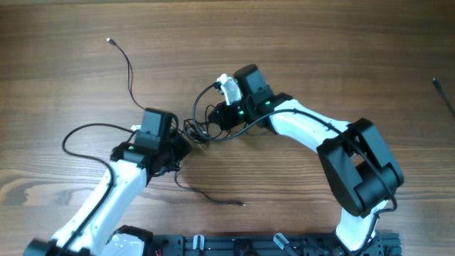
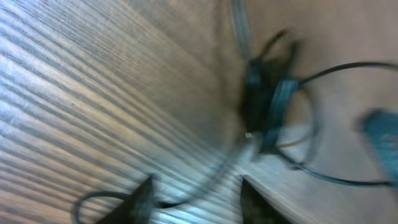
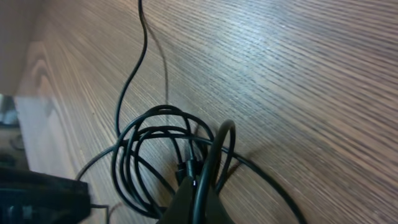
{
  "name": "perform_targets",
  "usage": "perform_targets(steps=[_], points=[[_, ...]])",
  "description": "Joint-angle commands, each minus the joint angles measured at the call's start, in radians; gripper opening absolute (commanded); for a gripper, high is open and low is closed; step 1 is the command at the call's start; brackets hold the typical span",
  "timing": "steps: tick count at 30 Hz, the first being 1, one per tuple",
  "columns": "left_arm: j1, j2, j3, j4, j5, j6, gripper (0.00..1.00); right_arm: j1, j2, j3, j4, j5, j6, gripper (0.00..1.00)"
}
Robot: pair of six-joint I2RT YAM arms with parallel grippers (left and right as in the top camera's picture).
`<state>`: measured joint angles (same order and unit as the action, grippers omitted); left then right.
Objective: Untangle cables
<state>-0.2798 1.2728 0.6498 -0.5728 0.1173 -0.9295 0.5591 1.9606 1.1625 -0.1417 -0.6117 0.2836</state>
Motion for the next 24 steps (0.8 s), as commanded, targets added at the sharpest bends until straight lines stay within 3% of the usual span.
perform_targets(steps=[1,2,6,10,14,18,22,24], points=[[-0.017,0.101,-0.009,-0.004,-0.068,0.006,0.11,-0.08,-0.033,-0.008,-0.043,-0.077,0.003,0.04],[-0.017,0.142,-0.01,-0.004,-0.077,0.006,0.04,-0.129,-0.064,-0.007,-0.078,-0.079,-0.027,0.05],[-0.017,0.266,-0.01,-0.003,-0.13,0.006,0.04,-0.361,-0.244,-0.002,-0.166,-0.07,-0.074,0.04],[-0.016,0.293,-0.01,-0.004,-0.185,0.005,0.04,-0.695,-0.433,-0.002,-0.163,-0.066,0.024,0.04],[0.013,0.293,-0.01,-0.004,-0.22,0.002,0.04,-1.032,-0.504,-0.002,-0.168,-0.089,0.1,0.04],[0.11,0.293,-0.01,-0.013,-0.229,0.003,0.04,-1.204,-0.504,-0.002,-0.177,-0.11,0.113,0.05],[0.296,0.293,-0.01,-0.072,-0.327,0.006,0.04,-1.265,-0.504,-0.002,-0.227,0.073,0.214,0.05],[0.452,0.293,-0.01,-0.068,-0.276,0.005,0.04,-1.274,-0.504,-0.002,-0.279,0.229,0.267,0.04]])
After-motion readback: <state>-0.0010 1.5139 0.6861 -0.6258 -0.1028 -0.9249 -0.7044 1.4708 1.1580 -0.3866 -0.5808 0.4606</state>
